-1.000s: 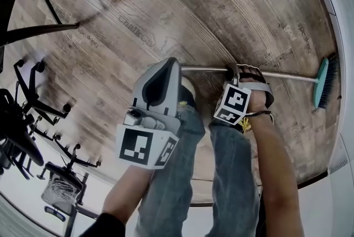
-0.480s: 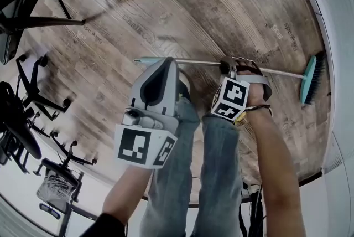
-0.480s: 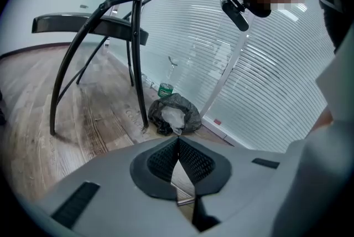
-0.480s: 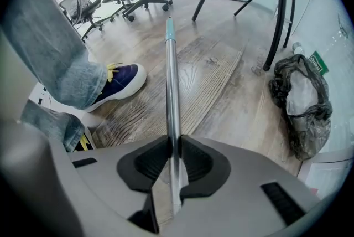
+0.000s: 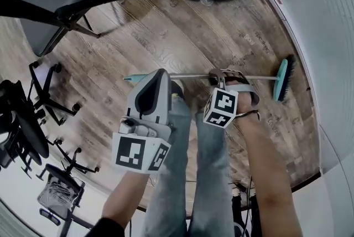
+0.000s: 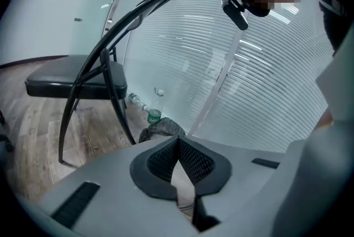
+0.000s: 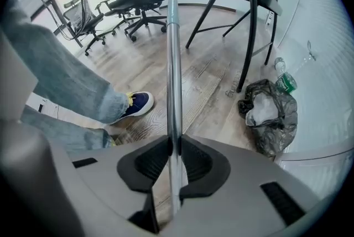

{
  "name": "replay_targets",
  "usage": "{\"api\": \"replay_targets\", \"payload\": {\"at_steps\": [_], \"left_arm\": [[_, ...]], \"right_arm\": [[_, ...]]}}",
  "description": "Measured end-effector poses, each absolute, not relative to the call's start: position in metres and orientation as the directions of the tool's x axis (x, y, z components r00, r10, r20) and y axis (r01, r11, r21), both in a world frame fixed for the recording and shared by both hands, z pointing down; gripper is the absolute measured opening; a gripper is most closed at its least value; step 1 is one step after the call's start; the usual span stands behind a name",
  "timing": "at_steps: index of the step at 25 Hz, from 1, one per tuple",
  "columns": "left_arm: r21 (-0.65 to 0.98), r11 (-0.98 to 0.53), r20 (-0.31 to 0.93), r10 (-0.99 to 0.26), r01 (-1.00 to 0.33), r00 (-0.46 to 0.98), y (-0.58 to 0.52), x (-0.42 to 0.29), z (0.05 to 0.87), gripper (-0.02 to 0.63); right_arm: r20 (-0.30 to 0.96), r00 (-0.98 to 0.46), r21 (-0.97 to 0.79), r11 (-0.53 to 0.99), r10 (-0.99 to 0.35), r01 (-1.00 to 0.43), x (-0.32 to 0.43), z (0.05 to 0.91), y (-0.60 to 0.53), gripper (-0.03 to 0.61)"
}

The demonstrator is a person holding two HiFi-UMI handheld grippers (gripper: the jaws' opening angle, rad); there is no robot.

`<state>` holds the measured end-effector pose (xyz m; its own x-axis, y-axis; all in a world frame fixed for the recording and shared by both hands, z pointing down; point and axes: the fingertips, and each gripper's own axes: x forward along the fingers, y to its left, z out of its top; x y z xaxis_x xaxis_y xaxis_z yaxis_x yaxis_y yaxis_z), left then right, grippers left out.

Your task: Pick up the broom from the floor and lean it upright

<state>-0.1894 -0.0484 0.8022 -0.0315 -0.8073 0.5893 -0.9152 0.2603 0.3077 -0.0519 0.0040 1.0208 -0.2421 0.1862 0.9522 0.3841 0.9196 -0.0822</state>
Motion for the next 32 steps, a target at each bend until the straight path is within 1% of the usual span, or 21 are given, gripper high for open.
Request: {"api": "replay_targets", "payload": {"at_steps": [4, 10, 14, 20, 26, 32], "left_arm": [[0.318, 0.212, 0.570, -0.822, -0.924, 0.008, -0.066, -0.172, 0.742, 0.020], [0.306, 0.123, 0.536, -0.842, -0.944, 0.064, -0.090, -0.153, 0.670, 0.020], [0.277, 0.046, 0.507, -0.855, -0.960, 0.106, -0.104, -0.147, 0.622, 0.020], [0.269, -0.070, 0.466, -0.864, -0.961, 0.193, -0.124, -0.125, 0.545, 0.020], [0.259, -0.183, 0.405, -0.871, -0.948, 0.278, -0.152, -0.103, 0.469, 0.020], [0.249, -0.195, 0.331, -0.903, -0.949, 0.273, -0.173, -0.102, 0.404, 0.021]], "right_arm": [[0.946, -0.271, -0.082, 0.937, 0.181, 0.340, -0.055, 0.967, -0.013, 0.080], [0.940, -0.319, -0.045, 0.968, 0.124, 0.247, -0.055, 0.903, -0.044, 0.080], [0.945, -0.308, -0.036, 0.973, 0.108, 0.230, -0.038, 0.866, -0.054, 0.080], [0.954, -0.291, -0.016, 0.986, 0.064, 0.166, 0.000, 0.809, -0.068, 0.081], [0.955, -0.297, 0.009, 0.999, 0.003, 0.040, 0.018, 0.763, -0.095, 0.081], [0.944, -0.326, 0.023, 0.995, -0.052, -0.093, 0.027, 0.723, -0.119, 0.081]]}}
